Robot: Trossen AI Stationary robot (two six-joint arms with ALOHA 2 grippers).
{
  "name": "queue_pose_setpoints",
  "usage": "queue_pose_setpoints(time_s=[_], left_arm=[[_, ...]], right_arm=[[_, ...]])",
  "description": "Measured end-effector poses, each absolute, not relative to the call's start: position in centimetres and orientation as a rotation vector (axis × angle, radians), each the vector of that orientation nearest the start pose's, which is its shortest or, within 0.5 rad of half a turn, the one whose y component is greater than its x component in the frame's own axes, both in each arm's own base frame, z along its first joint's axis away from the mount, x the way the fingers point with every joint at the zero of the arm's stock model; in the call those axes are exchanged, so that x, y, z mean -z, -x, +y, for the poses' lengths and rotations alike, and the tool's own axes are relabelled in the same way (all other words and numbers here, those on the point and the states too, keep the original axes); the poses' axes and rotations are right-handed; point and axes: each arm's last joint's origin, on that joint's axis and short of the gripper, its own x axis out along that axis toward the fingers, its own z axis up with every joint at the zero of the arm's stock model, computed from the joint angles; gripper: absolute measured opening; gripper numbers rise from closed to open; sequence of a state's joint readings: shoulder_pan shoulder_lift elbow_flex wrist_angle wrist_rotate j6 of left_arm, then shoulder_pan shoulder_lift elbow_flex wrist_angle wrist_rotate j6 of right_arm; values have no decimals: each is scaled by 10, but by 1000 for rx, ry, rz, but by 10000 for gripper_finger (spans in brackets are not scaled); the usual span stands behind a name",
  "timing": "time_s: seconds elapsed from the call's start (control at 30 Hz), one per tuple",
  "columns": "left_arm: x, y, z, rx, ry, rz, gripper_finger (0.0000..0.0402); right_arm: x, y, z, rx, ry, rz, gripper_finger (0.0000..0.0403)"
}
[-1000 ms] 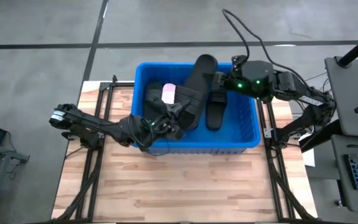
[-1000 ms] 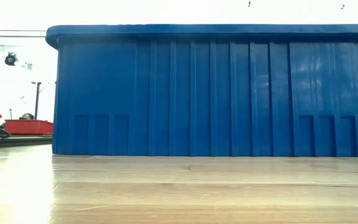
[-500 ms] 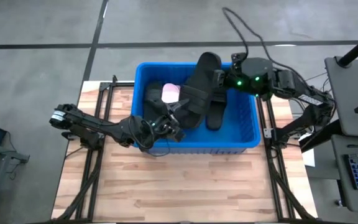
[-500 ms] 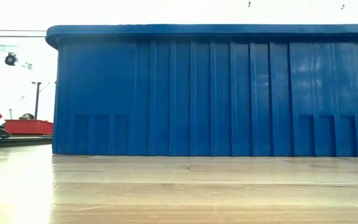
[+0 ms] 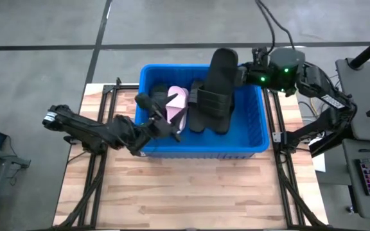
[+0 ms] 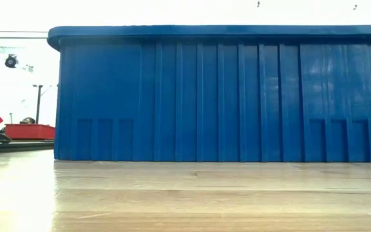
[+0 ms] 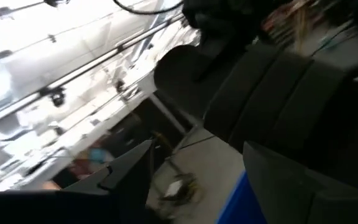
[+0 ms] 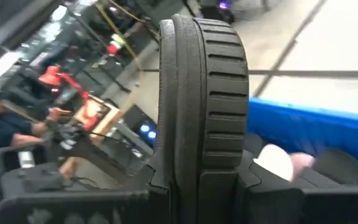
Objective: Pick and place slides into bin
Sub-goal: Put the black slide into the blue container
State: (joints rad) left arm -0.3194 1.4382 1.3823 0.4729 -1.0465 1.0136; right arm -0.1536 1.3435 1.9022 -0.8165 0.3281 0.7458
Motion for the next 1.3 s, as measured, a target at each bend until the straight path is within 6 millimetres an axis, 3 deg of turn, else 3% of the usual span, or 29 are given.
queue_pose_setpoints(time_s=[0.27,0.53,0.7,0.97,1.1,1.3], left_arm=[[-445,-285,-75,-384,-586,-35,233],[-444,-285,-72,-399,-502,-30,233],[-437,-285,-62,-353,-176,-22,233],[-432,-295,-27,-97,330,-18,233],[-430,-299,-12,-24,440,-6,233],[-427,-311,2,-21,470,-43,233]], right_arm=[[-526,-225,-39,351,-722,57,61],[-532,-229,-40,327,-690,-4,61],[-533,-227,-39,326,-650,-8,61],[-535,-227,-38,273,-578,3,61],[-535,-227,-38,263,-576,6,61],[-536,-227,-37,230,-576,3,61]])
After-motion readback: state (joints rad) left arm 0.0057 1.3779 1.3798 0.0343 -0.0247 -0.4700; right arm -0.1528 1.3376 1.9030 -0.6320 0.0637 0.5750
